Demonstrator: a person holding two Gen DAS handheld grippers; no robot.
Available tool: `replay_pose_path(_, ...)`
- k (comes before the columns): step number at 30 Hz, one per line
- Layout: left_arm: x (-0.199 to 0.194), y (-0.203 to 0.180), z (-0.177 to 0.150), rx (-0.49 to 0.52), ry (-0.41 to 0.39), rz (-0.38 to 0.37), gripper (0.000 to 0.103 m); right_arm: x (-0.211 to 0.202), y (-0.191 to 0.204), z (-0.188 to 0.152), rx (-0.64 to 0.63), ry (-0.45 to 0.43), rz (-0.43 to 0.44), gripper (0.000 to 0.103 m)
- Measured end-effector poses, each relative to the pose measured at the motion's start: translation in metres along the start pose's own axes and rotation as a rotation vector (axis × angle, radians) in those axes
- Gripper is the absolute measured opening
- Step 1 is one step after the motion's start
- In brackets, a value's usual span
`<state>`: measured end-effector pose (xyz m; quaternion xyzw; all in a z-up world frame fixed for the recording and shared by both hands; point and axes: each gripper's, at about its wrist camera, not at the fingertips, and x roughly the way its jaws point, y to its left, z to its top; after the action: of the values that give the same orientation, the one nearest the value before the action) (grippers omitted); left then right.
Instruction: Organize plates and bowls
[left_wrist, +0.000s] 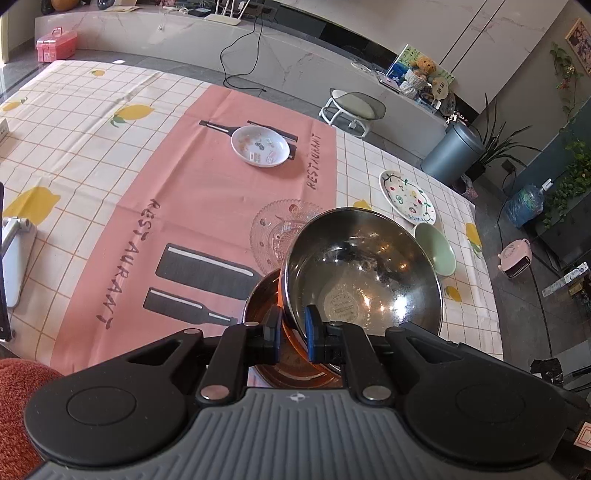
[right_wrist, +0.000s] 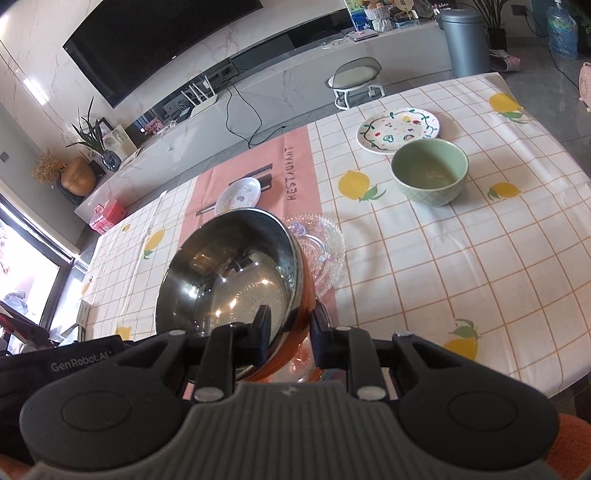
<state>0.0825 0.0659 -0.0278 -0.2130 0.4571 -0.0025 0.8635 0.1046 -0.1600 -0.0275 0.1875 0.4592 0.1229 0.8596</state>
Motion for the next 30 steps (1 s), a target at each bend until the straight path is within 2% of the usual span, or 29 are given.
replay_pose_path(12,0.008,0.010,-0.016,-0.020,0.050,0.029,0.015,0.019,0.001,-0.017,-0.017,0.071,-0.041,0.019)
replay_pose_path(30,0.022,0.000,-0.018,0.060,0.038,0.085,0.016,0.033,0.005,-0.023,-0.072,0.075,-0.104,0.018)
